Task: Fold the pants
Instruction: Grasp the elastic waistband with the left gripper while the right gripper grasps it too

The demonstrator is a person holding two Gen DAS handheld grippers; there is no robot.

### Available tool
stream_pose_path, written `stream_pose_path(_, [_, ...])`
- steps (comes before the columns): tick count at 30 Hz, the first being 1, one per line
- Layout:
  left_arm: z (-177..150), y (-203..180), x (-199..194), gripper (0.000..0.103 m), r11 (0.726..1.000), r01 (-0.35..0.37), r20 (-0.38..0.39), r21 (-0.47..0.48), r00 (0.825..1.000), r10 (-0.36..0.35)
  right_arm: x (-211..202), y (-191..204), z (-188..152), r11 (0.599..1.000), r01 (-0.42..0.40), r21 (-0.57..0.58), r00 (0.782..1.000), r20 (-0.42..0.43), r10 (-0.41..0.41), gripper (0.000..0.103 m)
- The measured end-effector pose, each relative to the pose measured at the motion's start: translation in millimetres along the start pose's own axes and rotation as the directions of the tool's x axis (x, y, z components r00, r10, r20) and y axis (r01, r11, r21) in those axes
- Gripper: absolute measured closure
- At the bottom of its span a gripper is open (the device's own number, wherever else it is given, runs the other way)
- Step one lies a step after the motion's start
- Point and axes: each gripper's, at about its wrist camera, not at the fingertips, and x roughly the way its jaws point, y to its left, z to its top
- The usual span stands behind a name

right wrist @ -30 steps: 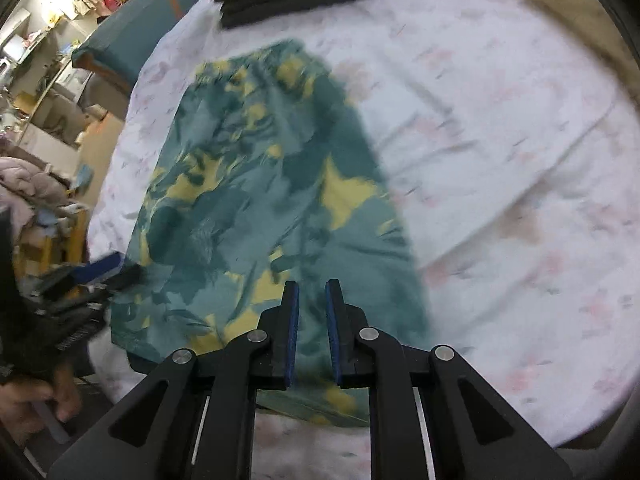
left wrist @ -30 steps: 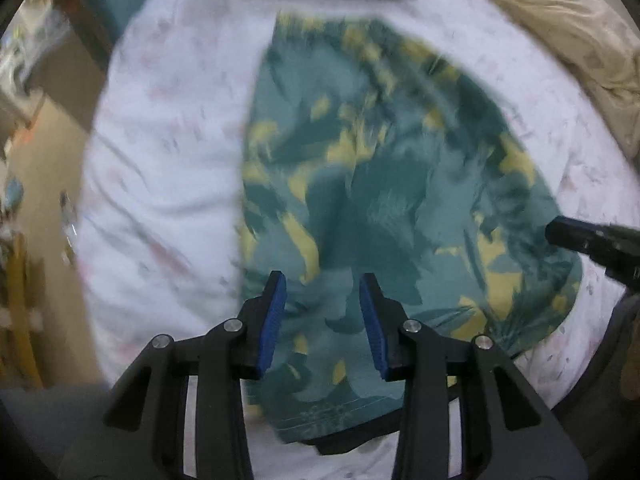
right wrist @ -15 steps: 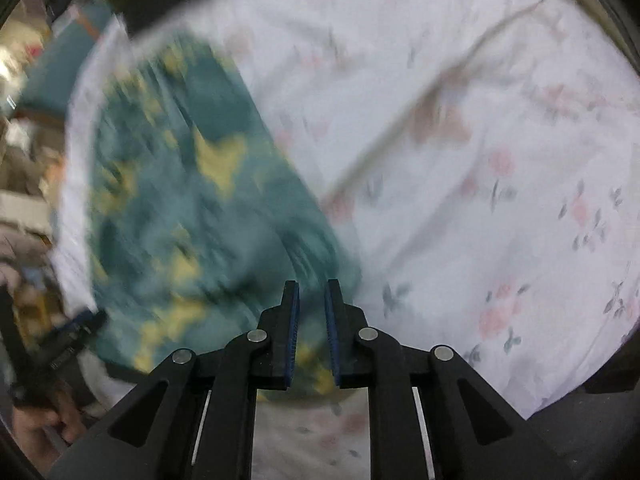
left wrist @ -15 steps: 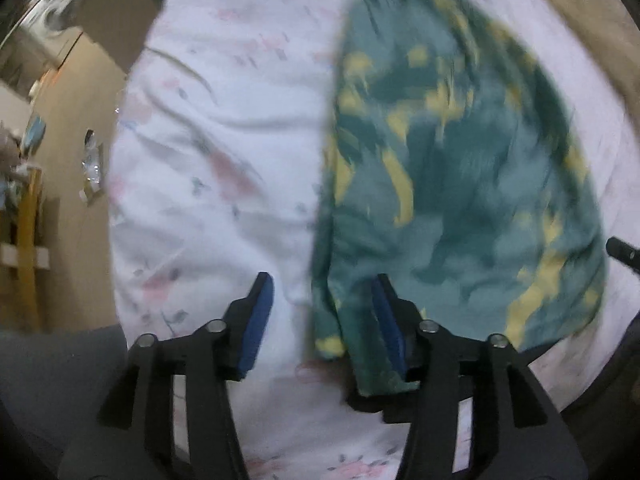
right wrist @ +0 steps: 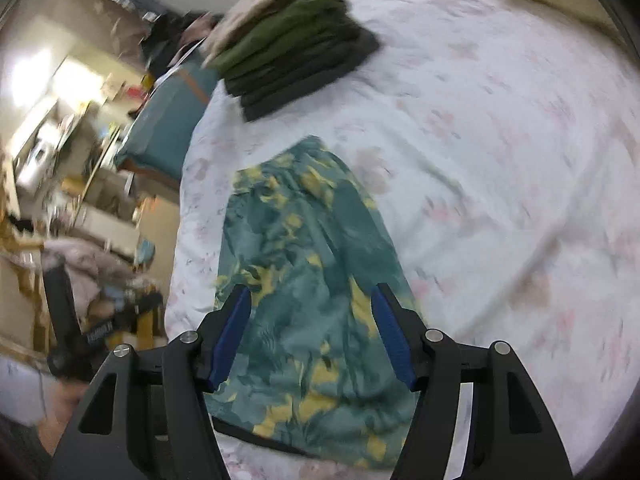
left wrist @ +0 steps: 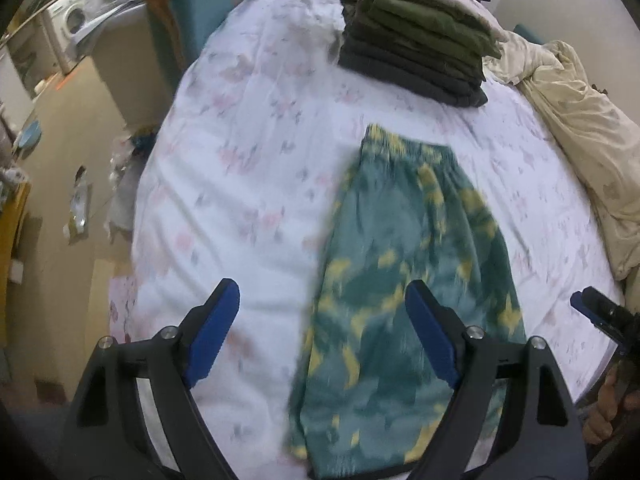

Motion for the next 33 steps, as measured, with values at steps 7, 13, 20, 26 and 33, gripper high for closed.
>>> stream_pose_path(7, [75.9,-16.7,91.1,0.021,0.994,0.062,-0.083,0.094,0.995,-0.054,69.7,-2.7,69.1,0.998,-0.014,-0.058,0.998,-0.06,0.01,0.039])
stream_pose_path(13, [115.3,-30.1,169.8,0.037,0.98,0.112,-0.186,0.166,0.979,-0.08,158.2,-15.0,132.5,0.999,-0.033,-0.039,0.986,-0.166,0.026,0.04])
stream_pose_path(20, [134.1,-44.8,194.9,0.069,0.945,0.235,-0.245,0.228,0.953,-0.178,215.3,-7.2,144.3,0.987,0.029,-0.16,0.966,-0.249,-0.068,0.071])
stream_pose_path(26, [128.9,-52.7,168.6,0.09,0.939,0.227,-0.21,0.258,0.962,-0.175,182.3,-0.7,133.2,0.974,0.009,-0.226,0.991,-0.127,-0.039,0.089])
stream_pose_path(33, [85.0,-75.7,85.2,0.091,0.924,0.104,-0.053,0.367,0.994,-0.091,123.2,13.9,89.0,0.971,-0.002,-0.241,1.0,-0.03,-0.005,0.089])
